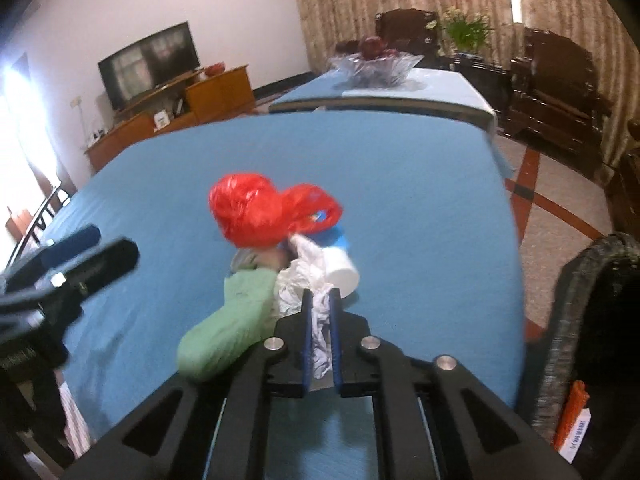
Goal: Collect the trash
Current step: 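Grasp the second green glove with the left tool while the right tool grasps white tissue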
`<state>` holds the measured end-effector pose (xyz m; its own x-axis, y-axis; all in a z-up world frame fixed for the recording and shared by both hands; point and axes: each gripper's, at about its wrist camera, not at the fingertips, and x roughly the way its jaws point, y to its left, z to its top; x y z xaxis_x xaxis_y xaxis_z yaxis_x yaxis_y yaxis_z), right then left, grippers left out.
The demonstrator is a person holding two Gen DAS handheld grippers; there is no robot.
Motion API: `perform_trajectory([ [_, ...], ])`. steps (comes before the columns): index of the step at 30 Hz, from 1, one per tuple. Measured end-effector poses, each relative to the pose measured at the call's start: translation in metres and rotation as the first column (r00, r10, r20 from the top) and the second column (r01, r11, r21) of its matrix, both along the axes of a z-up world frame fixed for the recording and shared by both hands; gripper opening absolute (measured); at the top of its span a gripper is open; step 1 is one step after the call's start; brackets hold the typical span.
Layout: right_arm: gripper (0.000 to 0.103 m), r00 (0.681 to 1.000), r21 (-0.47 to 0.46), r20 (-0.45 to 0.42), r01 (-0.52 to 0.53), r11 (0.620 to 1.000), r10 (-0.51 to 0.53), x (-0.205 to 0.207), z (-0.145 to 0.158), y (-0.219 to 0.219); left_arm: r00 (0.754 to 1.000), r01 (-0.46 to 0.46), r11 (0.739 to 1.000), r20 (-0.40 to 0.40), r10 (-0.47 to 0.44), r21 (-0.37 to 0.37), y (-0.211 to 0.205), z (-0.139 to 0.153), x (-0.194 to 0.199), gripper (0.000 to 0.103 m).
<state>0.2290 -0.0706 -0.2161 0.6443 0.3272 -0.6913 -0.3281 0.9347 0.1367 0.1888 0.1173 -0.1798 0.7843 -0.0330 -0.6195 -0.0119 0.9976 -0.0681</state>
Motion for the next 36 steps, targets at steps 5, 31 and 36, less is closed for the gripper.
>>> perform_trajectory([
  [5,0.007,0.999,0.004,0.037,0.031,1.000,-0.031,-0.008,0.016,-0.019,0.999,0.038,0.999,-0.012,-0.038,-0.024,-0.021,-0.005,0.004,0.085],
  [31,0.007,0.990,0.004,0.094,0.101,0.995,-0.101,-0.018,0.034,-0.058,0.977,0.112,0.987,-0.169,-0.131,-0.119,-0.077,-0.055,0.036,0.017],
  [36,0.007,0.990,0.009,0.110,0.089,0.996,-0.090,-0.023,0.041,-0.055,0.986,0.094,0.991,-0.125,-0.107,-0.099,-0.064,-0.034,0.021,0.011],
])
